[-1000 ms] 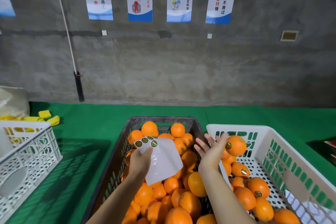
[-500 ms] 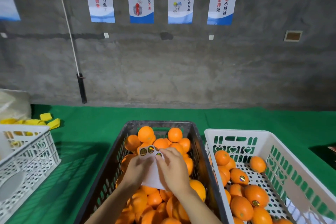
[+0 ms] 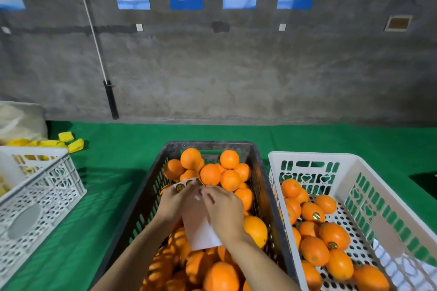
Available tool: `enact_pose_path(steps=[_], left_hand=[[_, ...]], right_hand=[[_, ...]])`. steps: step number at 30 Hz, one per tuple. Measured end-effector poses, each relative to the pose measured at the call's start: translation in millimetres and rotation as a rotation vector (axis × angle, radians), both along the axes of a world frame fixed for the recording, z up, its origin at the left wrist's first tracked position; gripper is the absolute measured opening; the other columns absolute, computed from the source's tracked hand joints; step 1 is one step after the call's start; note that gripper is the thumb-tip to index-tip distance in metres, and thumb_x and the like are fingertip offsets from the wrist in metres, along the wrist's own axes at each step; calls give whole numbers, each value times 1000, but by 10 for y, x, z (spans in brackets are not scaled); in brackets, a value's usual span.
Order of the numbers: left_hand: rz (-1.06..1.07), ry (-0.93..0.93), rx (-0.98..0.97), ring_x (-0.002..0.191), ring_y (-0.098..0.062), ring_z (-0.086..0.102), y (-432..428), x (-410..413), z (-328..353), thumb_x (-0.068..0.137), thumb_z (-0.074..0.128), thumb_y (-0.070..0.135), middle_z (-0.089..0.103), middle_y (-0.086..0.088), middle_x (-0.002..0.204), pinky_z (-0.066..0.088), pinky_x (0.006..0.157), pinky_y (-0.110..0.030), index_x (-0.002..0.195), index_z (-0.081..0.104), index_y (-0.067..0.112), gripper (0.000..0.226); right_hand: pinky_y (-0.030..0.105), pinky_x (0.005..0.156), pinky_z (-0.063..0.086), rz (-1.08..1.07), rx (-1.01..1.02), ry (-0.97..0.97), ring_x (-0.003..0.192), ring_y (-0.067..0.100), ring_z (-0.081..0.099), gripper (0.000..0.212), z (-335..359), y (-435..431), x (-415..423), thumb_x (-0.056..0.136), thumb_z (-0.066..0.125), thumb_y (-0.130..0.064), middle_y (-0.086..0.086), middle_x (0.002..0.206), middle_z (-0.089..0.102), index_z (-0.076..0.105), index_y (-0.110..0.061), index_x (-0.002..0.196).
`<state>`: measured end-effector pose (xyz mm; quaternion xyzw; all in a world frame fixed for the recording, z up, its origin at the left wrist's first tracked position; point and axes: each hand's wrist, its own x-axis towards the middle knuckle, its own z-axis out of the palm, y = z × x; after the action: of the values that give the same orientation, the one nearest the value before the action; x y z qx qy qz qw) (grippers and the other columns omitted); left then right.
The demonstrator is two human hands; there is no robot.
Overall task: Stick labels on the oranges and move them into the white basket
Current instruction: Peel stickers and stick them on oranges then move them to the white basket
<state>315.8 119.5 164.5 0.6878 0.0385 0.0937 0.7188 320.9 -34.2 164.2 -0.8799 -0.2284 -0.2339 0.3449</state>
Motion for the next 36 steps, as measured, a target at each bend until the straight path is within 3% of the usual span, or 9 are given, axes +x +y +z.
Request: enact_pose_path(steps=[4, 7, 11, 15, 19, 23, 27, 32, 36], left_hand=[[140, -14, 193, 70, -17, 59, 12, 5, 25, 93, 66, 44, 70, -13, 75, 43, 64, -37, 75, 71, 11, 38], [281, -92, 461, 45, -4, 33, 91, -23, 88, 98, 58, 43, 44, 7, 46, 23, 52, -29, 51, 41, 25, 53], [388, -144, 676, 49, -9, 43, 196, -130, 107, 101, 48, 46, 49, 7, 51, 25, 49, -31, 60, 42, 23, 48], [514, -207, 781, 70, -37, 61, 226, -170, 97, 103, 35, 47, 66, -11, 75, 33, 56, -35, 87, 52, 24, 32], [417, -149, 978, 82, -36, 65, 193, -180, 66, 104, 21, 46, 69, -10, 95, 46, 68, -38, 121, 51, 24, 41], [300, -404, 1097, 65, -25, 62, 105, -229, 79, 100, 11, 56, 67, -3, 79, 36, 49, -31, 111, 65, 12, 70], [308, -417, 1164, 73, -23, 66, 90, -157, 112, 102, 32, 32, 70, -4, 89, 38, 49, -31, 110, 67, 11, 42], [345, -415, 1137, 75, -21, 65, 90, -111, 108, 98, 44, 25, 70, -3, 91, 30, 55, -24, 108, 65, 12, 27], [343, -386, 1092, 75, -23, 63, 91, -112, 97, 102, 45, 22, 69, -5, 90, 32, 55, -28, 109, 64, 10, 23]], right_hand=[[24, 86, 47, 12, 250, 23, 101, 12, 60, 17, 174, -92, -49, 99, 62, -25, -2, 108, 68, 76, -15, 99], [17, 82, 45, 28, 502, 235, 95, 5, 60, 14, 253, -192, -37, 97, 63, -21, -6, 99, 67, 74, -15, 93], [28, 87, 46, 151, 66, 475, 97, 13, 57, 23, 51, -251, 3, 101, 53, -15, -1, 98, 68, 69, -11, 85], [41, 83, 51, 233, -233, 684, 97, 28, 62, 22, 0, -44, 26, 98, 48, -8, 10, 104, 70, 71, -8, 95], [25, 60, 45, 374, -587, 992, 73, 21, 53, 20, -14, 154, 31, 99, 52, -12, 4, 86, 64, 72, -9, 95], [28, 73, 40, 365, -649, 1011, 84, 15, 52, 24, -144, 221, 24, 101, 56, -20, 11, 100, 67, 70, -3, 111], [23, 66, 40, 380, -596, 1050, 75, 13, 51, 20, -268, 166, 40, 101, 59, -23, 1, 82, 60, 65, -17, 83], [5, 60, 38, 330, -588, 1027, 75, -1, 54, 25, -371, 204, 53, 97, 65, -25, 4, 103, 69, 72, -8, 114], [7, 68, 45, 340, -503, 974, 83, 5, 65, 20, -378, 166, 25, 92, 72, -20, 8, 109, 75, 76, -7, 106]])
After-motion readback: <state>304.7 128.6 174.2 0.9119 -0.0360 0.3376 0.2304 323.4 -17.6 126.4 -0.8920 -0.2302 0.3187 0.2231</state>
